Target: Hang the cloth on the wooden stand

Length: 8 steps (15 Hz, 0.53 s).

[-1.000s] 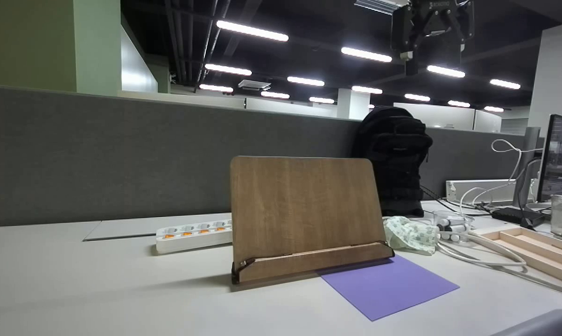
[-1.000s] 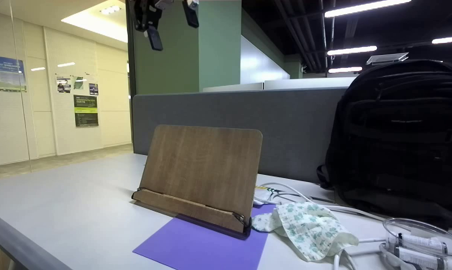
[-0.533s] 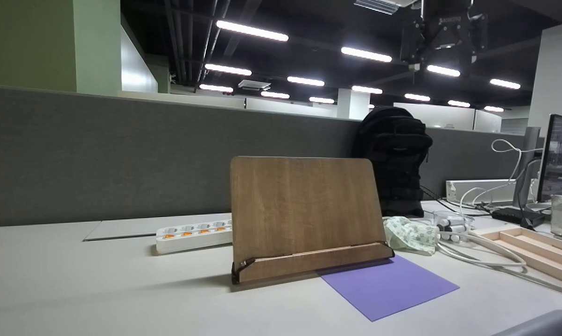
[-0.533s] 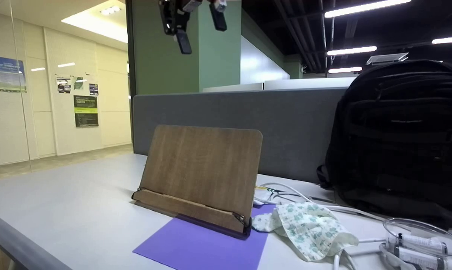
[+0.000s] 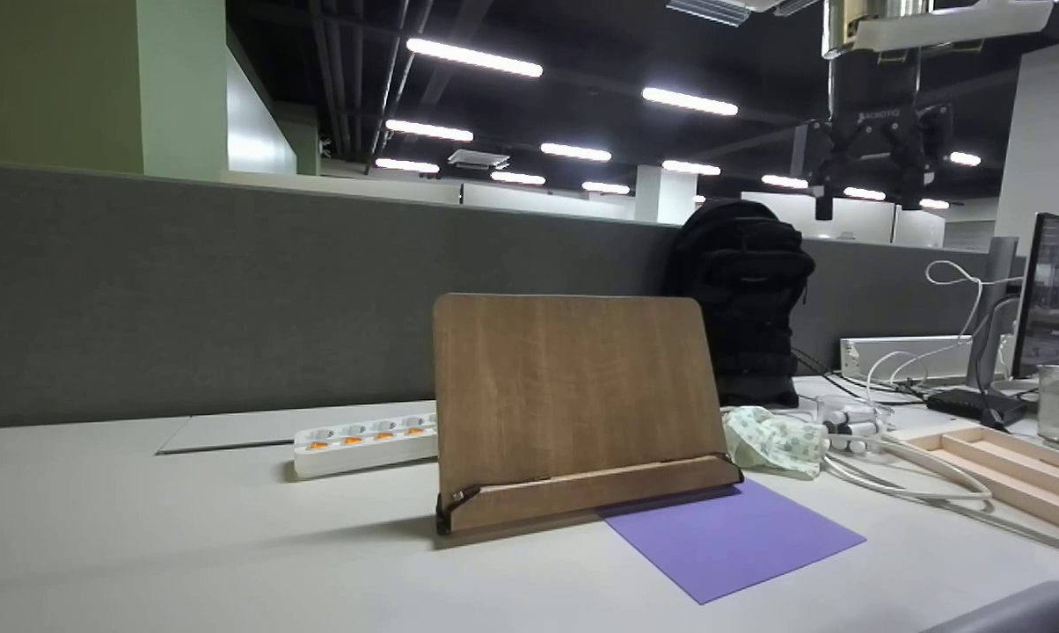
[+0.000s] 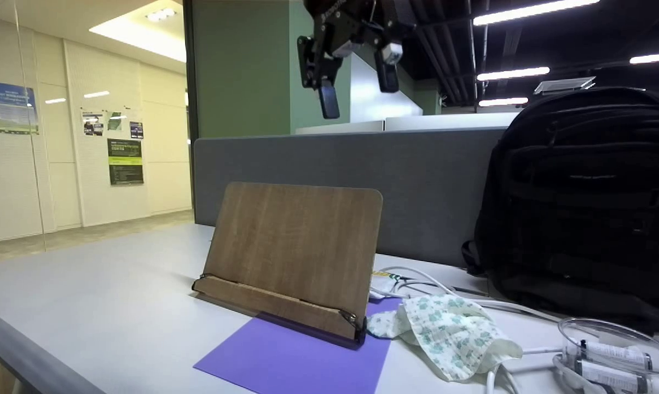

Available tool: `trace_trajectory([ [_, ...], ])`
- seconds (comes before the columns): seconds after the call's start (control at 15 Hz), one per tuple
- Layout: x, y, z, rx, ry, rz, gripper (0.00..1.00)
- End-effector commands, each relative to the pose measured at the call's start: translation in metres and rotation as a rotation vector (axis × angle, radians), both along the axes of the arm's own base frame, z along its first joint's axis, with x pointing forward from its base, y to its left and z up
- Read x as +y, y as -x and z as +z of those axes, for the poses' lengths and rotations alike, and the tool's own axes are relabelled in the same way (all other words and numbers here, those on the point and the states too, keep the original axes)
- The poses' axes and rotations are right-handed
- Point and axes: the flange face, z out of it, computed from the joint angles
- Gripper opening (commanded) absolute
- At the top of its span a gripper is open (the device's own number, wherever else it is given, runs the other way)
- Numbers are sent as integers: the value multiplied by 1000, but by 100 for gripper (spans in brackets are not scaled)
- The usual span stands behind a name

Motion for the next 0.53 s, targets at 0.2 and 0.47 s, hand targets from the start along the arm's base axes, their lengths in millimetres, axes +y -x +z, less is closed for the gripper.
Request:
trace_trajectory([
  [0.2,-29,-70,-16,-135,108,21,100],
  [0.47,-26,-66,-25,-121,87,51,100],
])
